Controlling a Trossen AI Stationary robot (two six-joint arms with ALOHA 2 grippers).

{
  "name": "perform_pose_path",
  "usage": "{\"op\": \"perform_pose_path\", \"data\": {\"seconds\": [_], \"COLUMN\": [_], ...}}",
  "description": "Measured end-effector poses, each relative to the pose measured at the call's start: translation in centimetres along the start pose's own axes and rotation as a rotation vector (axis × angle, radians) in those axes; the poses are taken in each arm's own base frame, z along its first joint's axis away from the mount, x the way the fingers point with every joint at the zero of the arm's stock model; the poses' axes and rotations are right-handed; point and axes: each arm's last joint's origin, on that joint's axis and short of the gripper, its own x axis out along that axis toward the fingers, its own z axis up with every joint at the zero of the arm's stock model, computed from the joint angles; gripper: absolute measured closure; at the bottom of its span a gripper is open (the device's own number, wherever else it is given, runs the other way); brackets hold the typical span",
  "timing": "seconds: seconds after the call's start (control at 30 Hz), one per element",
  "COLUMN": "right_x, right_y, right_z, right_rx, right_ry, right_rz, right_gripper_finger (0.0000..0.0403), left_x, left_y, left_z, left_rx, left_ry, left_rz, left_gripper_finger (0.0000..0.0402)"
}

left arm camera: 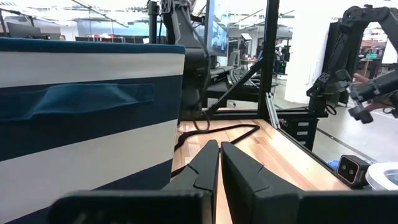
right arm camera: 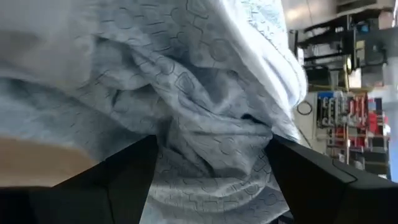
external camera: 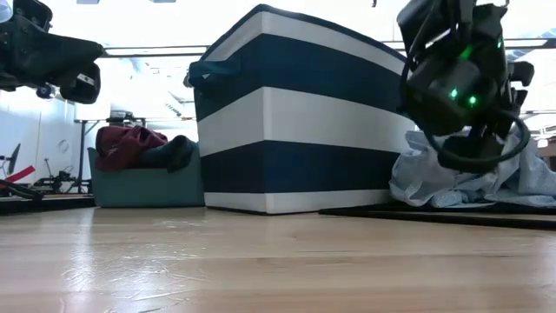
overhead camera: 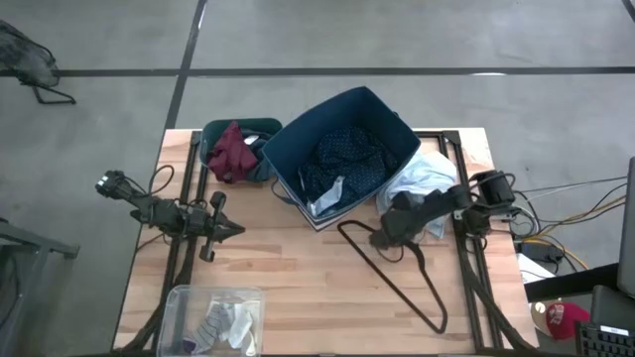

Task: Pick & Place Cloths
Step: Put the white gray patterned polo shirt into the laundry organizer

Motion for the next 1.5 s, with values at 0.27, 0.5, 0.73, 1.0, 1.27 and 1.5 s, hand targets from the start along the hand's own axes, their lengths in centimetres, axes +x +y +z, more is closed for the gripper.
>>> {"op": "perform_pose_path", "data": {"seconds": [0.27, 0.5, 0.73, 1.0, 1.27, 1.5], "right_x": [2.5, 4.4, 6.2, 6.3, 4.4, -0.9], "right_y": [2.4, 2.6, 2.5, 3.0, 2.7, 1.7], "right_z": [1.1, 2.3, 2.6, 2.7, 2.1, 2.1], "right_rx": [-0.043, 0.047, 0.092, 0.109, 0.045, 0.028], "right_ry": [-0.009, -0.019, -0.002, 0.015, 0.143, 0.044], "right_rz": [0.198, 0.199, 0.193, 0.242, 0.249, 0.233], "right_gripper_finger": [0.0102, 0.0128, 0.0169, 0.0351, 0.039, 0.0392], "left_x": [0.0, 0.0, 0.0, 0.0, 0.0, 0.0], "left_y": [0.0, 0.0, 0.0, 0.0, 0.0, 0.0], "left_z": [0.0, 0.0, 0.0, 0.0, 0.0, 0.0], "left_rx": [0.0, 0.0, 0.0, 0.0, 0.0, 0.0], "left_ry": [0.0, 0.0, 0.0, 0.0, 0.0, 0.0], "left_rz": [0.0, 0.0, 0.0, 0.0, 0.0, 0.0], "left_gripper_finger": [0.0376, 0.0376, 0.0376, 0.0376, 0.0376, 0.0376]}}
